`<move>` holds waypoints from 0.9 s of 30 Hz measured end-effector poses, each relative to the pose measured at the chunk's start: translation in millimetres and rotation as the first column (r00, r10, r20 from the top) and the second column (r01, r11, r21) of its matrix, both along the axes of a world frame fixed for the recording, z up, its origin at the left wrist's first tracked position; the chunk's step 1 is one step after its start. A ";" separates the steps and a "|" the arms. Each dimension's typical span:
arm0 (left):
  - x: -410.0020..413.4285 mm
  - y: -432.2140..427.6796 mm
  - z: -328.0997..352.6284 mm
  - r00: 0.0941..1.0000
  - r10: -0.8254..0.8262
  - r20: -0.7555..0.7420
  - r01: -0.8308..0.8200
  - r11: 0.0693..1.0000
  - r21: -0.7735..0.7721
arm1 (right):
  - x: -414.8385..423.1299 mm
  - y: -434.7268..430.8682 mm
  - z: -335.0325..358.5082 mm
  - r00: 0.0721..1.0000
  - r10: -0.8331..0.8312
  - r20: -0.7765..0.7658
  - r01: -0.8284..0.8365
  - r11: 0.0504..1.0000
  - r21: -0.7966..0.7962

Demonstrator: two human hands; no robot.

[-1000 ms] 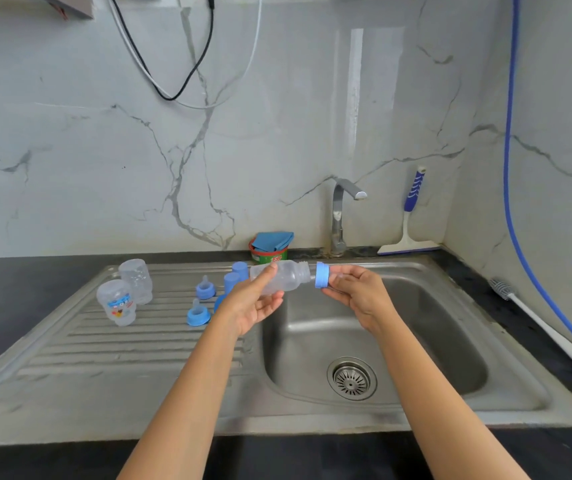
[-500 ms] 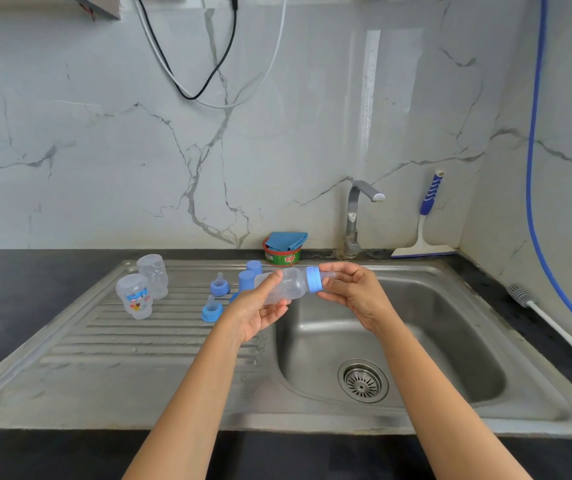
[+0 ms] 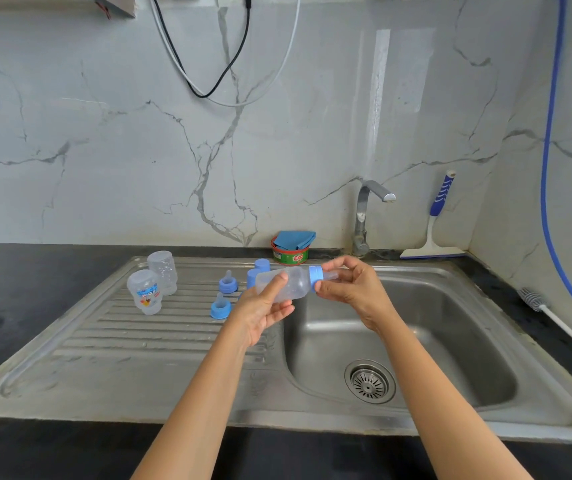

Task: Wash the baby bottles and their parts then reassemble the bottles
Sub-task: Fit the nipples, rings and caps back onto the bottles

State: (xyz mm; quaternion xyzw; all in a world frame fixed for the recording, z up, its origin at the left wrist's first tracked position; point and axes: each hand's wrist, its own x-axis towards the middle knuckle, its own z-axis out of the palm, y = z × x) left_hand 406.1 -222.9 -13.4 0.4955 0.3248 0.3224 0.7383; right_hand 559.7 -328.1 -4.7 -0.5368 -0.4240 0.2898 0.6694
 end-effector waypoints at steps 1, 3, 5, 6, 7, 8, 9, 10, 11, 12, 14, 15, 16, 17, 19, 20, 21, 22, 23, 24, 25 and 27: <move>-0.9 1.1 -1.3 1.000 0.008 -0.002 -0.008 1.000 0.017 | -0.8 0.5 -0.1 1.000 0.005 0.000 -0.005 1.000 -0.012; -4.0 3.4 -3.9 1.000 0.016 -0.004 -0.016 0.998 0.053 | -2.6 2.1 0.1 0.999 0.033 -0.001 -0.033 0.999 -0.033; -7.8 5.9 -5.9 1.000 0.018 -0.014 -0.017 0.995 0.097 | -5.2 3.9 1.3 0.997 0.076 0.015 -0.075 0.996 -0.053; -9.5 6.5 -6.6 1.000 0.020 -0.016 -0.018 0.993 0.116 | -6.4 5.4 1.6 0.995 0.094 0.019 -0.092 0.993 -0.067; -11.6 7.4 -7.7 1.000 0.022 -0.017 -0.020 0.991 0.134 | -7.8 7.2 1.8 0.994 0.106 0.012 -0.104 0.991 -0.087; -12.8 7.7 -9.0 1.000 0.024 -0.018 -0.021 0.988 0.151 | -9.1 8.8 2.2 0.994 0.107 -0.003 -0.107 0.988 -0.110; -13.7 8.1 -10.2 0.999 0.028 -0.018 -0.024 0.986 0.167 | -10.2 10.3 2.2 0.995 0.101 -0.018 -0.102 0.986 -0.131; -14.5 8.8 -11.3 0.999 0.034 -0.021 -0.029 0.982 0.184 | -11.4 12.3 1.5 0.995 0.092 -0.035 -0.096 0.984 -0.147; -15.2 9.6 -12.2 0.999 0.038 -0.025 -0.032 0.979 0.203 | -13.0 13.7 0.6 0.995 0.086 -0.054 -0.094 0.982 -0.161; -15.7 10.4 -13.0 0.999 0.039 -0.025 -0.032 0.975 0.221 | -15.9 15.1 -0.4 0.994 0.080 -0.076 -0.092 0.980 -0.176; -15.9 11.4 -12.6 0.999 0.033 -0.020 -0.027 0.966 0.256 | -21.4 18.2 -3.5 0.993 0.045 -0.106 -0.068 0.972 -0.224; -16.2 11.7 -11.9 0.999 0.034 -0.020 -0.027 0.964 0.265 | -24.3 19.6 -3.7 0.995 0.020 -0.100 -0.047 0.963 -0.267; -16.3 11.7 -11.5 0.999 0.036 -0.019 -0.030 0.965 0.259 | -26.1 20.3 -3.0 0.997 0.000 -0.082 -0.026 0.949 -0.315; -17.4 11.9 -11.2 0.999 0.038 -0.017 -0.033 0.970 0.241 | -27.2 21.2 -1.5 0.999 -0.005 -0.053 -0.014 0.934 -0.358; -21.0 12.5 -12.0 1.000 0.031 -0.002 -0.030 0.983 0.180 | -26.4 22.2 2.8 0.999 0.035 -0.022 -0.040 0.922 -0.386; -23.8 13.9 -12.8 0.999 0.032 0.010 -0.033 0.989 0.147 | -25.0 23.2 4.9 0.997 0.072 -0.031 -0.079 0.930 -0.358; -26.6 15.3 -13.5 0.999 0.036 0.023 -0.038 0.992 0.117 | -22.5 23.8 6.1 0.992 0.115 -0.042 -0.123 0.943 -0.309; -29.8 16.9 -13.8 0.998 0.043 0.034 -0.046 0.995 0.087 | -19.9 24.9 6.2 0.988 0.153 -0.028 -0.155 0.953 -0.259; -32.8 17.9 -13.9 0.998 0.050 0.046 -0.053 0.997 0.060 | -17.8 25.8 5.1 0.984 0.178 0.011 -0.171 0.958 -0.229; -35.0 18.4 -13.8 0.997 0.052 0.055 -0.055 0.998 0.043 | -17.2 26.9 3.4 0.980 0.192 0.061 -0.174 0.959 -0.223; -37.2 18.6 -13.7 0.997 0.051 0.055 -0.053 0.998 0.042 | -18.0 28.2 1.7 0.977 0.191 0.094 -0.167 0.961 -0.220; -40.9 17.5 -13.6 0.998 0.040 0.049 -0.043 0.998 0.054 | -21.4 30.3 -0.3 0.979 0.190 0.075 -0.172 0.965 -0.196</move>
